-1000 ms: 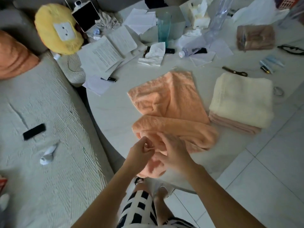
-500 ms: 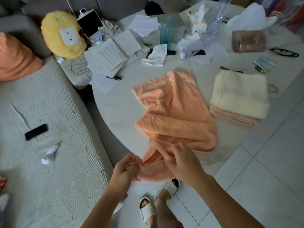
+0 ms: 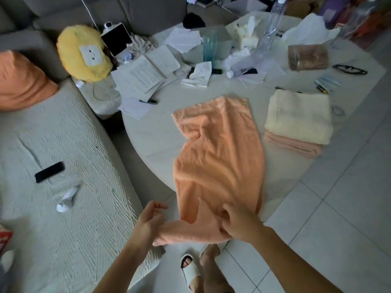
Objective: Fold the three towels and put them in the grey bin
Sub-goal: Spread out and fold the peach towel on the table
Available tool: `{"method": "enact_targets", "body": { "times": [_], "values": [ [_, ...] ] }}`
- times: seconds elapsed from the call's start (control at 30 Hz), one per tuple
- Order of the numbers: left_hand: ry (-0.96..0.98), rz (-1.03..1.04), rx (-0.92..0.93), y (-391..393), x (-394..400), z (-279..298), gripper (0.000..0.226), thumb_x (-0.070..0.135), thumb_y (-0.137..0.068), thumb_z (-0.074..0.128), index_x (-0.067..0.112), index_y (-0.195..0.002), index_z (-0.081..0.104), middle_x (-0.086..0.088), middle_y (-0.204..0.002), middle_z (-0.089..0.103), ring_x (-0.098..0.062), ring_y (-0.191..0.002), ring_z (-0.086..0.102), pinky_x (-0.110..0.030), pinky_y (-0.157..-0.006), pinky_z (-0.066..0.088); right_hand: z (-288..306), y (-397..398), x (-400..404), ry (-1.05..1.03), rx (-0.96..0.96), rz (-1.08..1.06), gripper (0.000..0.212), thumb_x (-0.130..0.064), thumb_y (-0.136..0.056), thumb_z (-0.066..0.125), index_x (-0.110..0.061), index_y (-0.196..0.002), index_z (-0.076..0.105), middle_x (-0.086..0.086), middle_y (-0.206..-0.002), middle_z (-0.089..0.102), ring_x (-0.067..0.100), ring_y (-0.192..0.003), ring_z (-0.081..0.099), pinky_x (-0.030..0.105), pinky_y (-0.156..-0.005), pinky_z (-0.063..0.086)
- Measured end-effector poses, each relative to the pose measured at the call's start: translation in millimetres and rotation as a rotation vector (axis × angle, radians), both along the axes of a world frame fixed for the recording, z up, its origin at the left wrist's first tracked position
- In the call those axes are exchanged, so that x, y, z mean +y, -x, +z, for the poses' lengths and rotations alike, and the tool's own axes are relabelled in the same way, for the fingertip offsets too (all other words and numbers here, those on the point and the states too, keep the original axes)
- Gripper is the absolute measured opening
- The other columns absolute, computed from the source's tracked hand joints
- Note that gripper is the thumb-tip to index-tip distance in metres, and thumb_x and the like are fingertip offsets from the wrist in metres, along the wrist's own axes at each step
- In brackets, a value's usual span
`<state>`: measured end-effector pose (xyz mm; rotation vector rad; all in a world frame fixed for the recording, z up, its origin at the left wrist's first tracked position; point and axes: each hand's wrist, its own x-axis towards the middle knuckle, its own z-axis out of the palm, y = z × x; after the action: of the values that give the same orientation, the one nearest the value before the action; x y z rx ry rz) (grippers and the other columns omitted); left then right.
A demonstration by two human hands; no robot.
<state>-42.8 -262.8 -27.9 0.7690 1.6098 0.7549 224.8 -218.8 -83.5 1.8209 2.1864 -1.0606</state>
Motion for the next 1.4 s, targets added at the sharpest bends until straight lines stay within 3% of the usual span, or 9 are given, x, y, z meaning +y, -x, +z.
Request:
{"method": "enact_targets", "body": {
  "times": [0.13,0.27,0.4,0.47,0.7,0.9,1.13,1.3,1.4],
  "values": [
    [0.032,-0.288,-0.033,-10.5,-6.1,8.7,0.066,-0.004,-0.064,0.048,0.023,-0.123,0.054,-0.028,-0.098,0.057,-0.026,-0.071,0.054,-0.041,-0.062,0.045,9.0,14.7,-14.4,0.006,-0.013,0.087,0.054,-0.071,-0.078,0.049,-0.027,-0.108,0.055,-0.01,-0.092,0.067,0.017,-0.089,0.062,0.038,-0.086,0.044],
    [-0.098,-0.397,0.048,-15.6,-9.2,8.4,0.076,-0.021,-0.073,0.041,0.032,-0.125,0.057,-0.015,-0.092,0.055,-0.018,-0.07,0.052,-0.033,-0.061,0.042,9.8,19.5,-21.2,0.113,0.028,0.043,0.01,-0.034,-0.086,0.059,-0.024,-0.088,0.056,-0.007,-0.074,0.061,0.016,-0.073,0.061,0.029,-0.063,0.043],
    [-0.071,-0.372,0.195,2.7,-0.4,5.6,0.066,-0.015,-0.083,0.052,0.031,-0.129,0.059,-0.011,-0.1,0.067,-0.016,-0.084,0.068,-0.033,-0.079,0.058,31.9,-24.6,-15.8,0.232,0.378,-0.393,0.022,-0.028,-0.081,0.06,-0.028,-0.065,0.045,-0.017,-0.053,0.048,0.004,-0.053,0.047,0.022,-0.052,0.037],
    [-0.031,-0.359,0.294,15.1,2.4,1.7,0.048,-0.005,-0.089,0.063,0.024,-0.126,0.063,-0.004,-0.101,0.07,-0.014,-0.091,0.067,-0.031,-0.084,0.056,49.5,-54.0,-16.1,0.176,0.481,-0.52,0.004,-0.031,-0.075,0.062,-0.034,-0.078,0.061,-0.02,-0.066,0.065,-0.001,-0.062,0.06,0.013,-0.055,0.043],
    [-0.132,-0.408,0.333,14.7,16.2,0.5,0.022,0.02,-0.089,0.073,0.039,-0.077,0.074,0.009,-0.077,0.074,0.002,-0.07,0.064,-0.009,-0.058,0.044,68.8,-102.2,-32.3,0.214,0.653,-0.599,0.032,-0.008,-0.094,0.061,-0.032,-0.114,0.065,-0.014,-0.107,0.075,0.001,-0.099,0.069,0.017,-0.075,0.054],
    [-0.272,-0.083,0.367,10.0,75.2,12.0,0.017,0.023,-0.096,0.064,0.026,-0.079,0.066,0.002,-0.073,0.068,-0.016,-0.073,0.062,-0.03,-0.061,0.044,72.4,-107.7,-7.2,0.065,0.661,-0.815,0.02,-0.017,-0.097,0.058,-0.025,-0.11,0.071,0.006,-0.103,0.074,0.022,-0.095,0.069,0.039,-0.081,0.053],
    [-0.308,-0.033,0.209,-17.9,150.9,41.2,0.014,0.032,-0.091,0.064,0.034,-0.081,0.073,0.014,-0.077,0.073,-0.004,-0.074,0.064,-0.02,-0.065,0.051,65.1,-127.0,49.6,-0.043,0.791,-0.998,0.027,0.003,-0.083,0.046,-0.012,-0.073,0.065,0.006,-0.067,0.057,0.024,-0.072,0.049,0.034,-0.062,0.037],
    [-0.261,-0.167,0.259,-36.5,187.1,34.9,0.019,0.029,-0.096,0.06,0.028,-0.083,0.073,0.006,-0.078,0.073,-0.002,-0.066,0.062,-0.016,-0.059,0.048,52.7,-134.6,81.7,0.126,0.787,-0.932,0.039,0.007,-0.085,0.044,-0.017,-0.103,0.069,0.009,-0.096,0.07,0.024,-0.091,0.061,0.039,-0.075,0.047],
    [-0.156,-0.175,0.277,-42.9,199.6,14.5,0.02,0.026,-0.099,0.057,0.024,-0.087,0.072,0.0,-0.083,0.072,-0.013,-0.072,0.063,-0.025,-0.063,0.049,45.2,-122.7,103.4,0.273,0.532,-0.79,0.017,-0.025,-0.097,0.057,-0.023,-0.108,0.069,0.002,-0.104,0.073,0.02,-0.097,0.067,0.034,-0.078,0.052]
  ]
}}
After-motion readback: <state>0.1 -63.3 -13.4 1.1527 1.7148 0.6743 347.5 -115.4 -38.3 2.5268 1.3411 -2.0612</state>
